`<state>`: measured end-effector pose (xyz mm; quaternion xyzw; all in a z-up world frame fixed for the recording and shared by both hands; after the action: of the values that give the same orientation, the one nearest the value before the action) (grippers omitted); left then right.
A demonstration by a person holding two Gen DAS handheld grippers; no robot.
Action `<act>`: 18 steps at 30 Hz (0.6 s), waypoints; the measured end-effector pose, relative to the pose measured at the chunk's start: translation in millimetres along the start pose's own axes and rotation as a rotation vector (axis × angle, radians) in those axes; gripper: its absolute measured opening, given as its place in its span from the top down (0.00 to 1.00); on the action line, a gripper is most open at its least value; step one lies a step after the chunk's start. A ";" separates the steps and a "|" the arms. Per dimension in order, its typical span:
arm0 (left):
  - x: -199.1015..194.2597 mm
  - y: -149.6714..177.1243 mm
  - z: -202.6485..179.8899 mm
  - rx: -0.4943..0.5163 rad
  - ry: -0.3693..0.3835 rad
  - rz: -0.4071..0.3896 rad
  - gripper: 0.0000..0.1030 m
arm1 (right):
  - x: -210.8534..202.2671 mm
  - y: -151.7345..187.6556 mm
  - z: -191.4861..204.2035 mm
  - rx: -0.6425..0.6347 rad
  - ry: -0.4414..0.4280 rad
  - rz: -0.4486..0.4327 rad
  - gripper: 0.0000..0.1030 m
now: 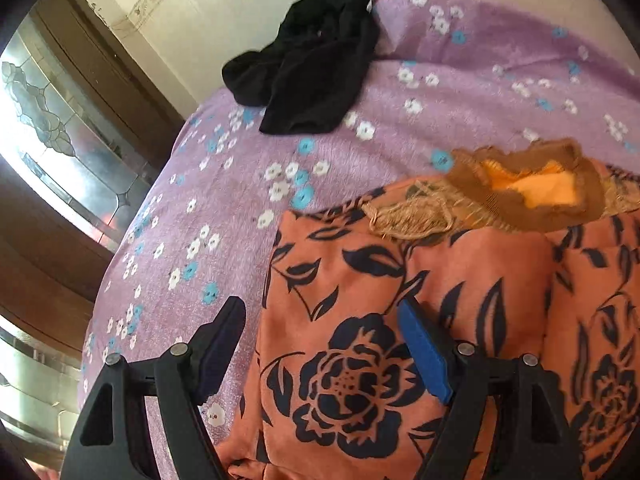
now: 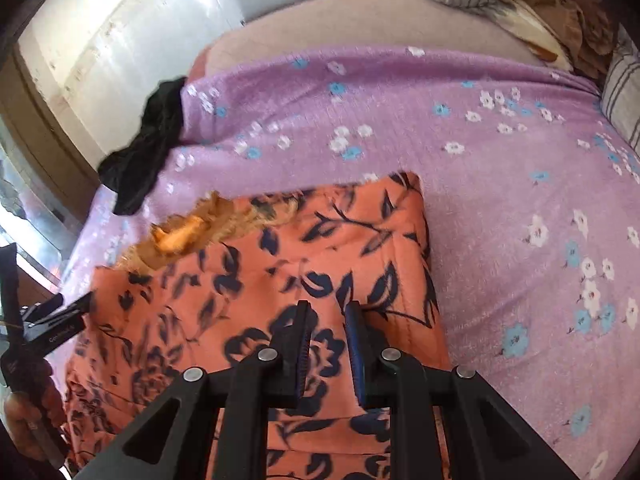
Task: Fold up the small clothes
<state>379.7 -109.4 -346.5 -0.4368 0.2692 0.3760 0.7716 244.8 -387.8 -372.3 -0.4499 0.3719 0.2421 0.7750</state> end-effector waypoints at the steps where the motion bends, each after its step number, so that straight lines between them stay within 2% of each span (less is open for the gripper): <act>1: 5.7 1.1 1.4 -0.006 0.010 0.013 0.22 | -2.1 0.4 -1.4 0.006 -0.013 -0.014 0.82; 3: 0.9 0.3 6.0 -0.023 0.024 0.009 0.22 | -10.5 -2.2 0.2 0.008 -0.019 -0.022 0.82; 6: -11.5 -1.9 13.9 -0.059 0.063 -0.013 0.22 | -29.4 -3.4 8.0 -0.016 -0.080 -0.093 0.82; 8: -22.6 -2.9 20.3 -0.093 0.078 -0.051 0.22 | -36.0 -2.7 16.7 -0.032 -0.123 -0.110 0.82; 11: -26.4 -3.4 15.3 -0.068 0.056 -0.075 0.22 | -27.0 4.5 31.1 -0.062 -0.168 -0.049 0.82; 14: -3.1 4.9 -4.0 0.031 -0.020 0.004 0.22 | -4.2 16.5 41.4 -0.083 -0.187 0.066 0.82; 15: -1.4 6.9 -7.7 0.046 -0.040 -0.009 0.22 | 2.7 20.2 42.9 -0.090 -0.170 0.098 0.81; 17: -10.7 4.7 -8.1 0.063 -0.055 -0.042 0.22 | 2.2 21.5 45.7 -0.115 -0.152 0.090 0.82; 18: -15.8 2.8 -7.0 0.055 -0.027 -0.055 0.22 | -0.7 20.0 45.8 -0.121 -0.149 0.082 0.82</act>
<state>367.7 -120.1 -339.4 -0.4176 0.2568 0.3530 0.7970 246.6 -338.0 -367.5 -0.4610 0.3160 0.3285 0.7614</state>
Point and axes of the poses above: each gripper's, at about its wrist camera, not at the fingertips, and x roughly the way its jaws point, z to its left, y to its underside, the point moved 2 cm from there along x, roughly the way its jaws point, and after that the axes turned 4 degrees about -y, right-handed, at the moved point
